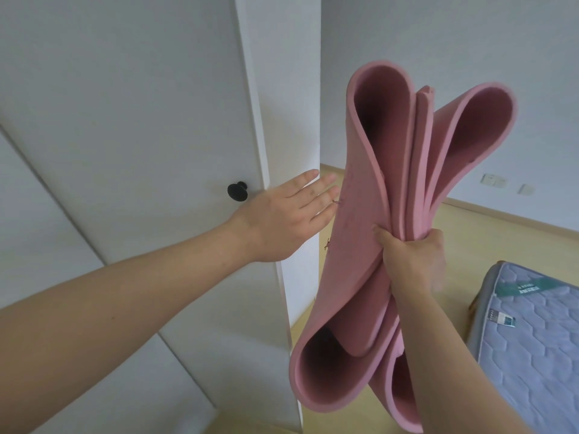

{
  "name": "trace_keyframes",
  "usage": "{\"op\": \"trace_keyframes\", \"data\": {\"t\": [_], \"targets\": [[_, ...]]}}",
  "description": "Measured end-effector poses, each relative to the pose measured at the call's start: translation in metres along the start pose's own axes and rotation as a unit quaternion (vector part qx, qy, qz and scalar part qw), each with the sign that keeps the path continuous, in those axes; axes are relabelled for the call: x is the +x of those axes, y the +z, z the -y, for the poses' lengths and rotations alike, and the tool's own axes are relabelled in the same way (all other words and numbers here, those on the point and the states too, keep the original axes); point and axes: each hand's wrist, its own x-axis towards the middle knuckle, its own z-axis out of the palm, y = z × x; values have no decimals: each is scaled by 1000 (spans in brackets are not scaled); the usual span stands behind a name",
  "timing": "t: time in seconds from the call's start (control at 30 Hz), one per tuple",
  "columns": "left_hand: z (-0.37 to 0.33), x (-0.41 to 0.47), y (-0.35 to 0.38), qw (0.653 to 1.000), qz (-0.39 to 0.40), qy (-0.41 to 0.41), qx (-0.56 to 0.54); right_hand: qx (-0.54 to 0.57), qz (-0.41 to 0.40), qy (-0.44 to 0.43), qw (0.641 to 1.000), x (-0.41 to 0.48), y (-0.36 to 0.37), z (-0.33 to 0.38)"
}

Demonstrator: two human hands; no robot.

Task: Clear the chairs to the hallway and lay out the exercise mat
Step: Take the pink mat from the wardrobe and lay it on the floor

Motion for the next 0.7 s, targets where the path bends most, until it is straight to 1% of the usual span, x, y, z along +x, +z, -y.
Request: {"op": "trace_keyframes", "data": {"t": [0.17, 0.53, 0.7], "targets": [[8, 18, 26, 999, 33, -6, 19, -2, 3, -4, 1000, 21, 15, 3], [34, 58, 112, 985, 160, -31, 50, 16, 11, 13, 1000, 72, 52, 5], [46, 62, 159, 974, 221, -44, 31, 22, 29, 22, 999, 92, 69, 6]]}}
